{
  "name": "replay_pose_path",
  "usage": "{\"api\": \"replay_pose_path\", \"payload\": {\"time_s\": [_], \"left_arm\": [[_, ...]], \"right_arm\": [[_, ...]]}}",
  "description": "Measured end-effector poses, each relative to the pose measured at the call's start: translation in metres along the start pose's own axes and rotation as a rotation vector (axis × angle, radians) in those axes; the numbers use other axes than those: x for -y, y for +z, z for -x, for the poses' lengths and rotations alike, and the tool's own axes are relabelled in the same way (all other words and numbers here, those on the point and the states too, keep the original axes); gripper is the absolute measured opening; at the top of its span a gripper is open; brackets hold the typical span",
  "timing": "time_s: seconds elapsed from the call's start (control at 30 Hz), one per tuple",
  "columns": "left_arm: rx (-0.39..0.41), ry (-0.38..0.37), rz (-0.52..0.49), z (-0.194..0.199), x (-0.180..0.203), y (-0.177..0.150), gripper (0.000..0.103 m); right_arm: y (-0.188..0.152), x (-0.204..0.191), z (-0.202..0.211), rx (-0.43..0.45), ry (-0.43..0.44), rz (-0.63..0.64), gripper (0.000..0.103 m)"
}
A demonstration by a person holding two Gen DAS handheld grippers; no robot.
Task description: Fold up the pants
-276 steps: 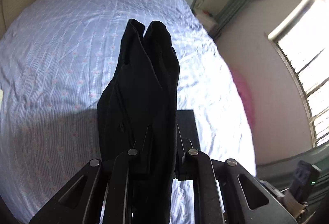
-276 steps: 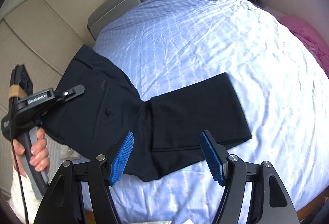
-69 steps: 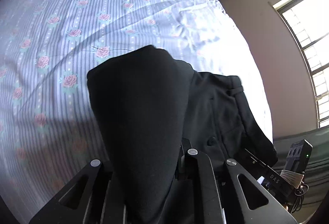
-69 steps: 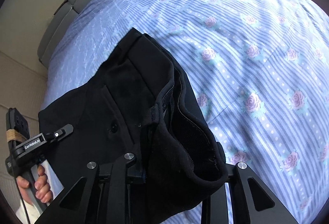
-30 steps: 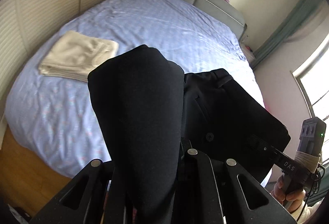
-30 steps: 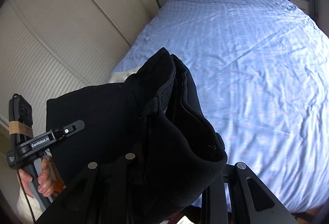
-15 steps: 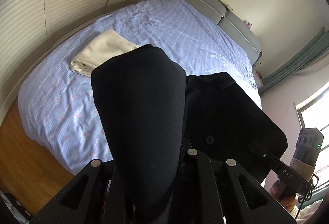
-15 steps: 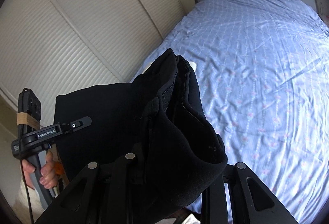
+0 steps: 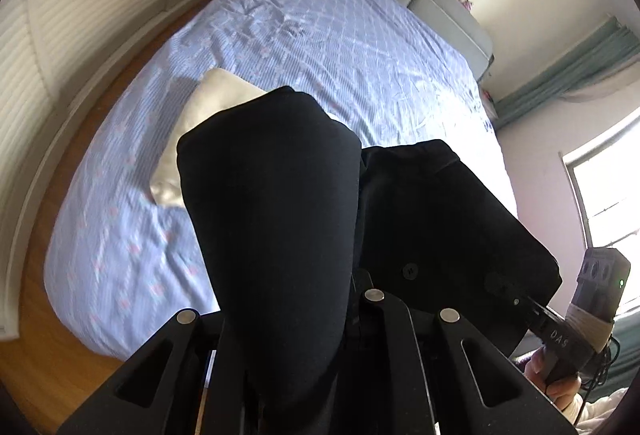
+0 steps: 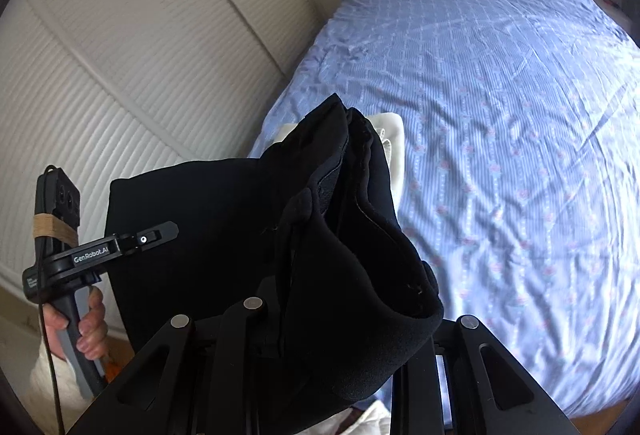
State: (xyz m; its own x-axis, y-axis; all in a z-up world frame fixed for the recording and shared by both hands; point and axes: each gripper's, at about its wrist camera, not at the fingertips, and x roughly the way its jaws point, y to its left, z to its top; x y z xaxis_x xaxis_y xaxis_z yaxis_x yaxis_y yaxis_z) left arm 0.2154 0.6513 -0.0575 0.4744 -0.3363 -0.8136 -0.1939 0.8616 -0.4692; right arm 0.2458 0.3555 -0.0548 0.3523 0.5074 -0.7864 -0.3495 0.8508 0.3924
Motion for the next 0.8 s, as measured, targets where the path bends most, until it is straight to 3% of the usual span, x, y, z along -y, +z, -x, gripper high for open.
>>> {"api": "replay_pose_path", "payload": {"time_s": [0.23, 0.5, 0.7, 0.8], "left_arm": [[-0.072, -0.034, -0.197, -0.031, -0.028, 0.092, 0.015], [-0.150, -0.072, -0.315, -0.099, -0.048, 0.186, 0.015], [-0.196, -0.118, -0.314, -0.145, -0.062, 0.235, 0.015], [-0.233, -0.102, -0.339, -0.170, -0.065, 0.250, 0.015]], "right_arm": [[0.019, -0.033, -0.045, 0.034, -0.068, -0.039, 0.026], [0.067, -0.040, -0.105, 0.048, -0.166, -0.084, 0.026], [0.095, -0.032, -0.149, 0.035, -0.241, -0.133, 0.026], [0.101, -0.028, -0.167, 0.023, -0.275, -0.147, 0.026]]}}
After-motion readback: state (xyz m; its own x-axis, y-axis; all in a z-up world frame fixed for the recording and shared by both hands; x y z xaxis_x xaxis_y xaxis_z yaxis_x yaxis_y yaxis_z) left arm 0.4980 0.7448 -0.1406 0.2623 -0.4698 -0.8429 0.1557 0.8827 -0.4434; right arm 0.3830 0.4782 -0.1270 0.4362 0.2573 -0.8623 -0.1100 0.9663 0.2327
